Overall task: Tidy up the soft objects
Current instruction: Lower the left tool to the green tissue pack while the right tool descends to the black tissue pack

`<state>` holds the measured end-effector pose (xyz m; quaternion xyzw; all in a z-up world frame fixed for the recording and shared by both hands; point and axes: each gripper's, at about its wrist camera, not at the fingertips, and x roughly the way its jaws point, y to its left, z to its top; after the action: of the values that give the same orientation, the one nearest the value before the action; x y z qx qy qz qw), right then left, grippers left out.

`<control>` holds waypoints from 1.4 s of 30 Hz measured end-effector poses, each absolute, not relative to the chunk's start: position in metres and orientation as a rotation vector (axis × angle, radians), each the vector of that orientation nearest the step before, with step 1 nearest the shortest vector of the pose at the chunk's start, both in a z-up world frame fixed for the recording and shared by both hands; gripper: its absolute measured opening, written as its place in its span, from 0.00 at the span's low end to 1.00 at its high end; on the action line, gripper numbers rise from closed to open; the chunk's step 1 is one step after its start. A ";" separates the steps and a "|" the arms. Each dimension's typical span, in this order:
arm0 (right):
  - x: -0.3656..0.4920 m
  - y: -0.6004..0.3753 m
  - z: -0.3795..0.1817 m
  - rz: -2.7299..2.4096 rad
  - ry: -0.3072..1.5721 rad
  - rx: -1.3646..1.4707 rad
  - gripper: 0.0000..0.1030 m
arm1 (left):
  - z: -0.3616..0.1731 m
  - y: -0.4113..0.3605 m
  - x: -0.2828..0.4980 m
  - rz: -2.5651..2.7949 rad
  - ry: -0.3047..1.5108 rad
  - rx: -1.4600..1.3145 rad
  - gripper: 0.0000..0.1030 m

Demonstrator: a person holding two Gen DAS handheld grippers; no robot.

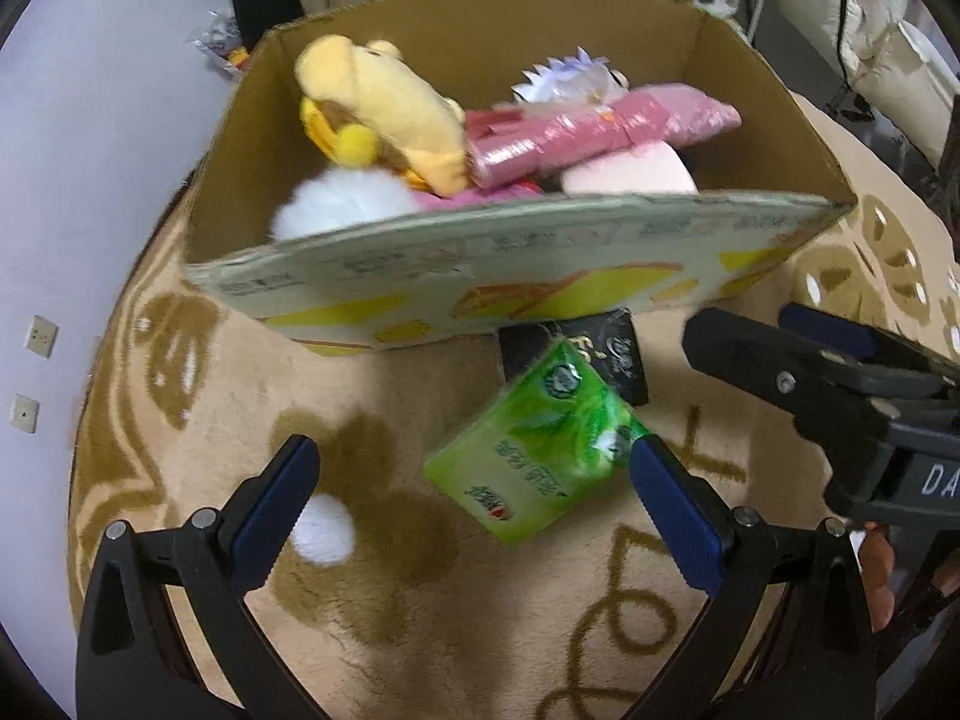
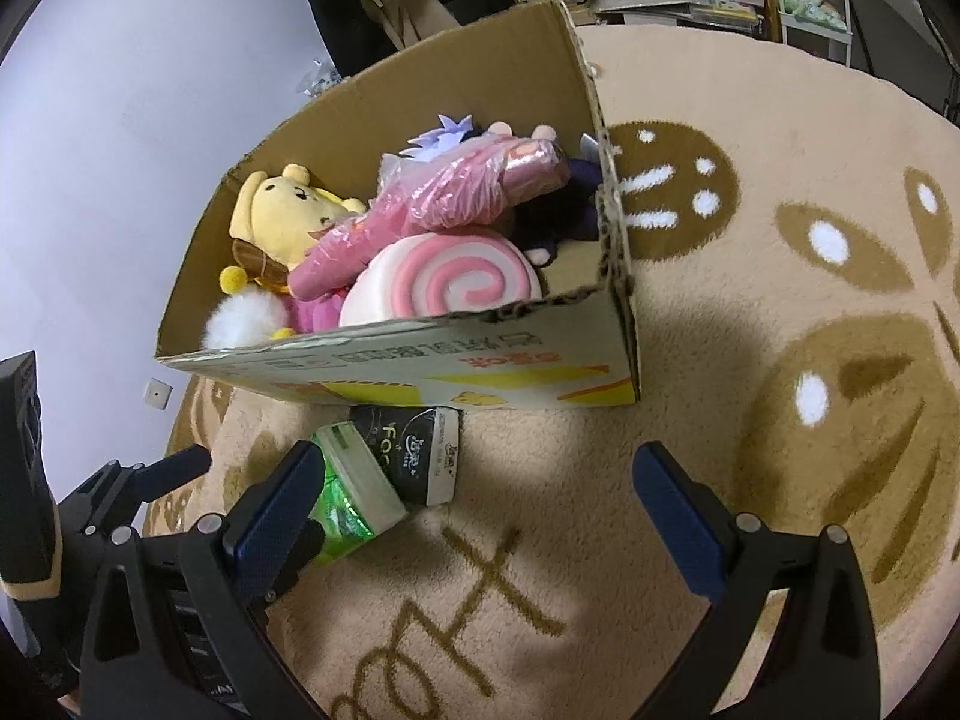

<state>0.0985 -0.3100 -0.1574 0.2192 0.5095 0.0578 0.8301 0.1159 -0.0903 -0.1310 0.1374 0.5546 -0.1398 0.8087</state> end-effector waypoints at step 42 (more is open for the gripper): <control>0.141 -0.270 -0.183 0.283 1.176 0.440 0.95 | -0.168 -0.100 0.133 -0.217 1.293 0.329 0.64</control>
<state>0.1412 -0.2702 -0.1826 0.2051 0.5480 0.1320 0.8001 0.1326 -0.0997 -0.1677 0.1522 0.5985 -0.1003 0.7801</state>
